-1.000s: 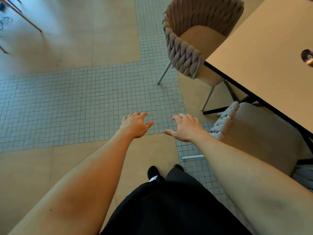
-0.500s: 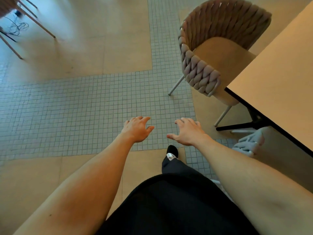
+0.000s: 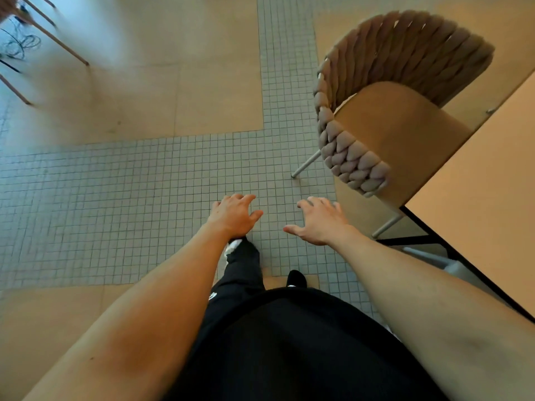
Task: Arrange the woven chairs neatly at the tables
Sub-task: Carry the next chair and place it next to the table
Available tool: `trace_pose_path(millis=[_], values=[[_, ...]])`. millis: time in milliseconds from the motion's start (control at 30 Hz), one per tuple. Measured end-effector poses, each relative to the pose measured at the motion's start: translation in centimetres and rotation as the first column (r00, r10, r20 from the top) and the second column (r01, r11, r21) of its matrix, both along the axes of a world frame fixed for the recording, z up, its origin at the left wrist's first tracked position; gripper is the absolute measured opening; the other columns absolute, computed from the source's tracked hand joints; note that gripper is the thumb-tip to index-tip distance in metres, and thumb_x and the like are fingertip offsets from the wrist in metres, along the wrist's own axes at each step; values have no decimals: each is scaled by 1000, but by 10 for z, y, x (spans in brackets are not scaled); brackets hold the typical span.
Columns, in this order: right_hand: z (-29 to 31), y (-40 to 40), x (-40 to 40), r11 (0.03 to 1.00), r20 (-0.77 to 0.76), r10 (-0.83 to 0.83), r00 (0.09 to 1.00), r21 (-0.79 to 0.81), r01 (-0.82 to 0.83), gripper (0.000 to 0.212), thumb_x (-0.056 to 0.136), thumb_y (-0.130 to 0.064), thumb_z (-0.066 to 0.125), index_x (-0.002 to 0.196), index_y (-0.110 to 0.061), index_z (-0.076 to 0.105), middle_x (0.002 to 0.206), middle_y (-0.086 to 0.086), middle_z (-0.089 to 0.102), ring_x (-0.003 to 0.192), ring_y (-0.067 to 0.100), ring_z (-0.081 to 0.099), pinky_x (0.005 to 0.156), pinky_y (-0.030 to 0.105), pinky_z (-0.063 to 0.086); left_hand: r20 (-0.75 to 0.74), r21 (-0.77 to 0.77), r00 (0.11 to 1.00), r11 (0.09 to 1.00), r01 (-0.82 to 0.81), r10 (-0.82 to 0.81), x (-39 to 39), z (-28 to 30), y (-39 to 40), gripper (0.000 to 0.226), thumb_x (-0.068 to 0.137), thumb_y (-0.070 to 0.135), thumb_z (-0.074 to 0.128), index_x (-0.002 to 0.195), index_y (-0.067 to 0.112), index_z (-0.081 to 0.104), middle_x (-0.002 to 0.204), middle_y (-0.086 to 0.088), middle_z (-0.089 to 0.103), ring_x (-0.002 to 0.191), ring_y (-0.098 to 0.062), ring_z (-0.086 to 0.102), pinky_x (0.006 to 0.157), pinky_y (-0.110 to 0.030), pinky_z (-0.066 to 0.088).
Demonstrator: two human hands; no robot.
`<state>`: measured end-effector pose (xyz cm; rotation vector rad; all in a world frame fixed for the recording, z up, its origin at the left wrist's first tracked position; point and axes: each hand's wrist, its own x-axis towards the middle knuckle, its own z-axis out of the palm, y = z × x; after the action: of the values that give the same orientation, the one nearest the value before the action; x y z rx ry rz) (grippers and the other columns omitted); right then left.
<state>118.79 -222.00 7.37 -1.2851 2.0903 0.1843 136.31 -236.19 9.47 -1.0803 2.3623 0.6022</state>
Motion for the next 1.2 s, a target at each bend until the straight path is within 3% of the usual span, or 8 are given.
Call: trace_pose_path(millis=[433, 633, 1200], values=[[2, -172, -68, 977, -35, -212, 977, 14, 212, 92, 89, -82, 43, 157, -21, 33, 162, 7, 34, 149, 29, 27, 119, 55, 26, 18, 2, 973, 973, 230, -230, -98, -5, -214, 64, 101, 58, 38, 156, 26, 29, 157, -6, 37, 143, -29, 34, 115, -53, 28], [7, -239, -90, 929, -18, -370, 929, 4, 370, 92, 90, -80, 44, 159, -21, 30, 165, 7, 27, 152, 29, 21, 121, 58, 20, 25, 2, 923, 923, 384, -384, -145, 0, -298, 66, 100, 60, 36, 156, 27, 27, 159, -5, 35, 144, -28, 33, 117, -52, 26], [-13, -315, -208, 734, -3, -678, 735, -52, 677, 84, 90, -77, 46, 153, -22, 36, 159, 5, 34, 146, 29, 27, 114, 54, 26, 14, -33, 685, 684, 729, -729, -344, -8, -399, 67, 98, 61, 38, 155, 28, 27, 158, -4, 35, 144, -28, 31, 118, -51, 22]])
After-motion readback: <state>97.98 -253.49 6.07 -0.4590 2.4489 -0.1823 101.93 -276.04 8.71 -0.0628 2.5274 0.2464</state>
